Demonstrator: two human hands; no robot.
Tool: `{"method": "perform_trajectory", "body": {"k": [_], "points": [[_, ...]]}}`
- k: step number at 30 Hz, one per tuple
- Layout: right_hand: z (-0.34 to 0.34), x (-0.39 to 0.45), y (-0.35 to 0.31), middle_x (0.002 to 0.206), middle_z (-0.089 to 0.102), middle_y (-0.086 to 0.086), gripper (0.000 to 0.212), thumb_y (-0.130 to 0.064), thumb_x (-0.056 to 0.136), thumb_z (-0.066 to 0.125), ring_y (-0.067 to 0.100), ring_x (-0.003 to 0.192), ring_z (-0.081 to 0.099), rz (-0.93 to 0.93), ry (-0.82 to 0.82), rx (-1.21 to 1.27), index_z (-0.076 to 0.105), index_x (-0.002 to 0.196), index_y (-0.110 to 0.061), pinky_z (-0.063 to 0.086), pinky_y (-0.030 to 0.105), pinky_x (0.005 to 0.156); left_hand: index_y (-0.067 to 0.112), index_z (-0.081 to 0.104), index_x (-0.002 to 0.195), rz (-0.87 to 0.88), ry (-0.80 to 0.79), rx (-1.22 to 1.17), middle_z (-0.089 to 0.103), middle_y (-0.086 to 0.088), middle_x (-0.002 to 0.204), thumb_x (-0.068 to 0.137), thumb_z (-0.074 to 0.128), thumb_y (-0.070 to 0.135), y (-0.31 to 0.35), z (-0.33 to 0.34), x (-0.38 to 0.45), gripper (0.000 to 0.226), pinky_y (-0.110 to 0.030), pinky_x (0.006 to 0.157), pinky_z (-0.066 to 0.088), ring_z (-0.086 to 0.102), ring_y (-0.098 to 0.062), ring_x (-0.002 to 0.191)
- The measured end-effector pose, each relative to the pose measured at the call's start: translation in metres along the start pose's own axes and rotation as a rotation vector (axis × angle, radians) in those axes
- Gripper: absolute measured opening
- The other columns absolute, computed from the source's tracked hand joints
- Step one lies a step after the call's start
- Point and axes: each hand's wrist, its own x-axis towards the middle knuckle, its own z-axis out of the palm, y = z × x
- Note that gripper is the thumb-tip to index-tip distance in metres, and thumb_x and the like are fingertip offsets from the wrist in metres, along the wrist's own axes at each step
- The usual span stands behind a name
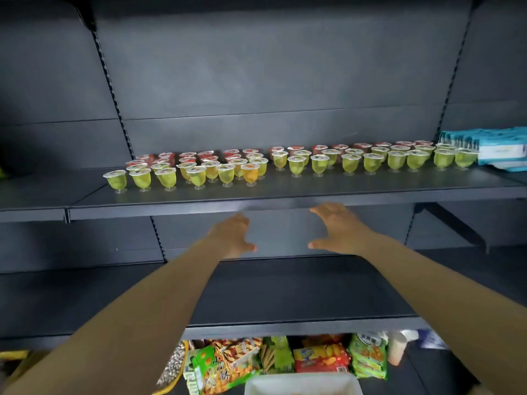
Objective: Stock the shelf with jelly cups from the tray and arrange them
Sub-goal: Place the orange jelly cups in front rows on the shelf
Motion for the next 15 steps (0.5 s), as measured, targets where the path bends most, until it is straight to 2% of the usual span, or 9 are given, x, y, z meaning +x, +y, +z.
{"method": "perform_trajectory", "body": {"k": [6, 11, 15], "points": [[0.052, -0.094, 0.004, 0.154, 0.023, 0.004, 0.087, -0.047, 0.081, 0.069, 0.024, 0.142, 0.018, 0.079, -0.133, -0.002, 0.024, 0.149, -0.019, 0.023, 0.042, 0.115, 0.011, 0.026, 0.146, 0.041, -0.164, -0.069, 0.026, -0.006, 0.150, 0.089, 0.059, 0.043, 0.025, 0.080, -0.065, 0.073, -0.040, 0.110, 0.032, 0.032, -0.025, 0.136], [0.124, -0.148, 0.019, 0.151, 0.029, 0.003, 0.080, -0.040, 0.081, 0.069, 0.024, 0.139, 0.025, 0.137, -0.247, 0.049, 0.027, 0.147, -0.022, 0.028, 0.040, 0.113, 0.009, 0.032, 0.143, 0.064, -0.289, -0.093, 0.032, -0.010, 0.148, 0.089, 0.058, 0.040, 0.044, 0.176, -0.103, 0.068, -0.036, 0.108, 0.034, 0.035, -0.026, 0.134], [0.192, -0.171, 0.040, 0.148, 0.033, 0.004, 0.078, -0.040, 0.082, 0.069, 0.023, 0.135, 0.032, 0.178, -0.341, 0.093, 0.029, 0.145, -0.019, 0.032, 0.033, 0.109, 0.008, 0.037, 0.139, 0.046, -0.414, -0.116, 0.038, -0.008, 0.140, 0.087, 0.059, 0.043, 0.050, 0.253, -0.117, 0.066, -0.037, 0.103, 0.040, 0.042, -0.024, 0.127]]}}
